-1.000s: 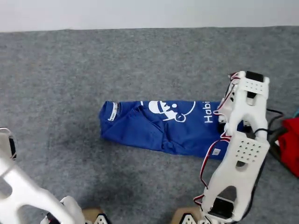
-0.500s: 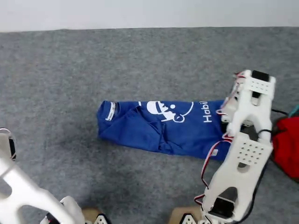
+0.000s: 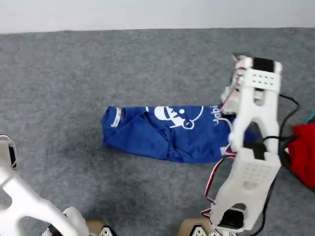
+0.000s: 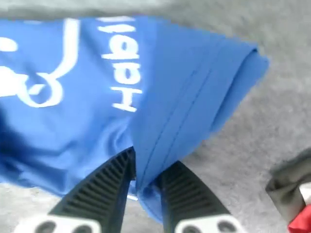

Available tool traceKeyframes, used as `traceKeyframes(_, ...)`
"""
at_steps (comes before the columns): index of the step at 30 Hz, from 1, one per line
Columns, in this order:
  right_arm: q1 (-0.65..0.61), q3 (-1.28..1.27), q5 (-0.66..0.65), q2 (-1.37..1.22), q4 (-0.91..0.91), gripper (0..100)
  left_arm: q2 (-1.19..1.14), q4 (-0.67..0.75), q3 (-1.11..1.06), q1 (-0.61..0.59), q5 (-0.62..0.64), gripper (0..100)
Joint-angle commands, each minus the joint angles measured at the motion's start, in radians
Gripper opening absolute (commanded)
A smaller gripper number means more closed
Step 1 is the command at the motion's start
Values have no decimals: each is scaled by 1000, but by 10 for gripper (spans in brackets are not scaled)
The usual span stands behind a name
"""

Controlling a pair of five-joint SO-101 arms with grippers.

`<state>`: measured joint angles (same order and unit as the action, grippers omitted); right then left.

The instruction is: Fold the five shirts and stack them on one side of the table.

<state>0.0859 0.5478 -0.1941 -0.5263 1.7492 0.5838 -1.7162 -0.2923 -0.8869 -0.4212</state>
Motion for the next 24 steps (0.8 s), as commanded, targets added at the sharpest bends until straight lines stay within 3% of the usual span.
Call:
traceKeyframes(1,-104,3,-3,108,41,9,31,-8,12,-5,-11,4)
traceKeyframes(15,-526,6,25,113,-16,10,31,-37,-7,-8,-6,4)
traceKeyframes(24,-677,12,52,33,-42,10,31,-37,-10,-23,-6,4)
